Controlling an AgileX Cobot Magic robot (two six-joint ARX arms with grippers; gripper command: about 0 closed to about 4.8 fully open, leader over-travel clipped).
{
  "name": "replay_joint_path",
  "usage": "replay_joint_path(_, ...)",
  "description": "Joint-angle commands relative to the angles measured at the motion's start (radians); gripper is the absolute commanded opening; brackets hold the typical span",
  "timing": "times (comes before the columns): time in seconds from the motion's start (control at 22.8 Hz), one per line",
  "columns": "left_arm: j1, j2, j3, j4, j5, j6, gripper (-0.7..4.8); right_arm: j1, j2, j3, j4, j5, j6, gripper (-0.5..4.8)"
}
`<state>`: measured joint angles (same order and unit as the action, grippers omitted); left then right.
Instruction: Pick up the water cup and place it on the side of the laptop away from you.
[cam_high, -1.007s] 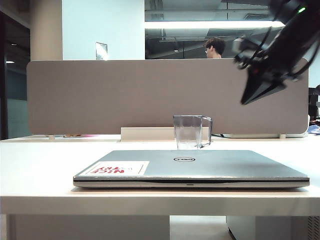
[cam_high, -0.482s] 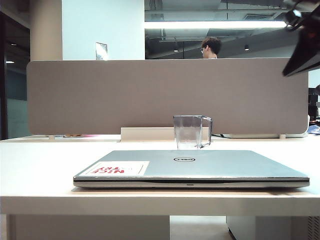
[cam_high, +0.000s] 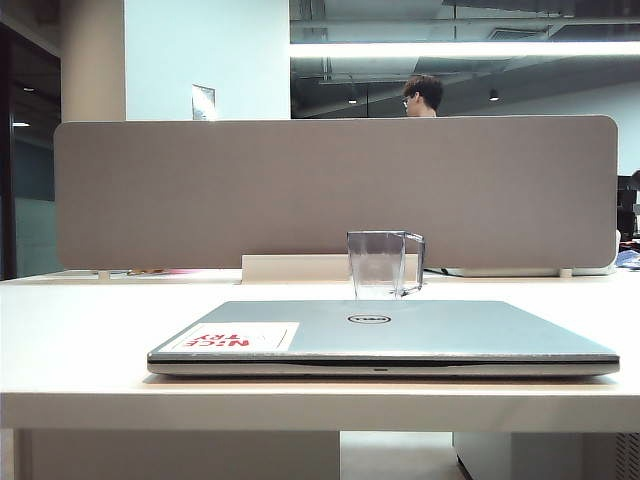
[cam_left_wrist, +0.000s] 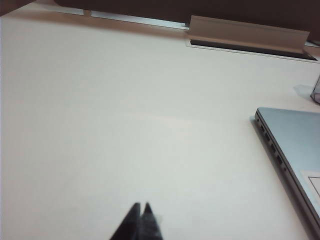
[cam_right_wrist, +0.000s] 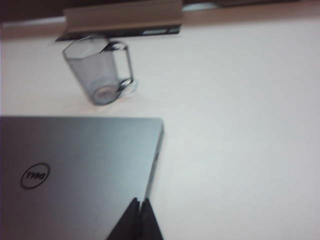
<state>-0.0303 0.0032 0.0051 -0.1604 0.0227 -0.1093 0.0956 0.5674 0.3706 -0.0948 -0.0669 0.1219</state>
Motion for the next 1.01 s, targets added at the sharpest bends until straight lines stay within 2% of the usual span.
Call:
replay_joint_path(0.04,0.001,0.001,0.003,-0.003,0.0,-0.003,-0.06,0.001,-0.135,-0.08,0.017,0.075,0.009,-0.08)
replay_joint_path(0.18,0.001,0.001,0.003,-0.003,0.0,-0.003,-0.06,-0.005,-0.299,-0.178,0.018,0.068,0.01,-0.08)
replay_joint_path(0.53,0.001,0.001,0.003,-0.003,0.0,-0.003,-0.06,-0.061,-0.541,-0.298,0.006,0.023,0.01,-0.09)
replay_joint_path(0.83,0.001,0.001,0.003,-0.003,0.0,-0.003,-0.06,-0.093,-0.568,-0.33,-0.009,0.006,0.009,-0.08)
replay_joint_path(1.01,0.001,0.0,0.003,-0.003,0.0,-0.003,-0.06,-0.093,-0.568,-0.361,0.02,0.068,-0.029,-0.09)
